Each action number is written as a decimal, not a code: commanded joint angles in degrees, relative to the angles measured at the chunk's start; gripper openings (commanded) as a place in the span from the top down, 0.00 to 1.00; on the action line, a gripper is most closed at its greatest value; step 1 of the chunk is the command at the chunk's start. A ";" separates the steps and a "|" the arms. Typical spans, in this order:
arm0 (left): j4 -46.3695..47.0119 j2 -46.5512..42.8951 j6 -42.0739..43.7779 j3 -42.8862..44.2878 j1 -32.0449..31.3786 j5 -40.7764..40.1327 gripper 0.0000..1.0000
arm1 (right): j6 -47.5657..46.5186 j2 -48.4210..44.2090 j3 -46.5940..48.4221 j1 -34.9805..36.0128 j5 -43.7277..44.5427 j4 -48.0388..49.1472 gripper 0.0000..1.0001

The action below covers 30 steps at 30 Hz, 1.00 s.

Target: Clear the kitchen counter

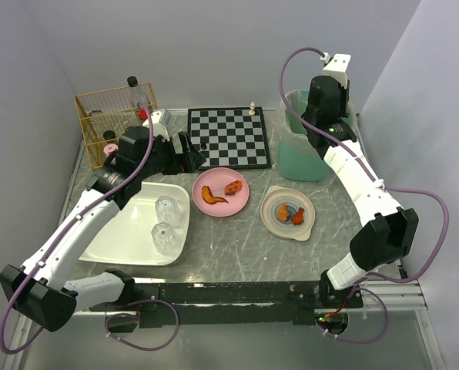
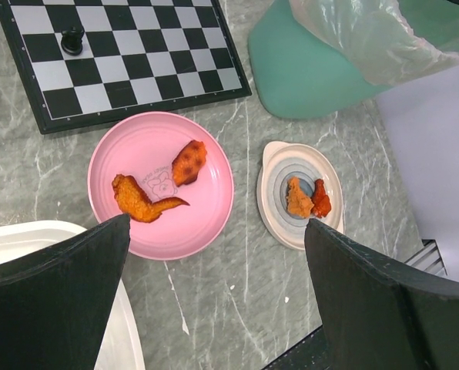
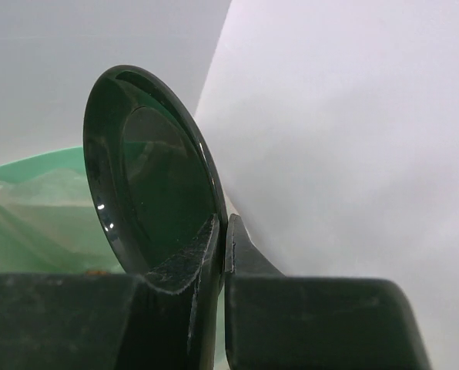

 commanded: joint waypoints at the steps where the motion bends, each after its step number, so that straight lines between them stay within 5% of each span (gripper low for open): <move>1: 3.87 -0.78 -0.72 -0.50 0.26 1.28 0.01 | 2.74 -2.92 2.52 -0.01 1.91 -0.96 1.00; 7: 12.65 -4.55 -3.97 -2.17 1.67 6.28 0.01 | 23.13 -13.72 5.79 -2.38 -25.56 -16.10 1.00; 14: 27.58 -9.39 -9.42 -6.56 2.99 11.91 0.01 | 30.62 -18.66 4.91 -2.39 -51.68 -20.93 1.00; 30: 38.42 -4.12 -11.98 -10.08 2.46 19.74 0.01 | 41.35 -16.20 -4.85 -2.30 -87.64 -16.90 1.00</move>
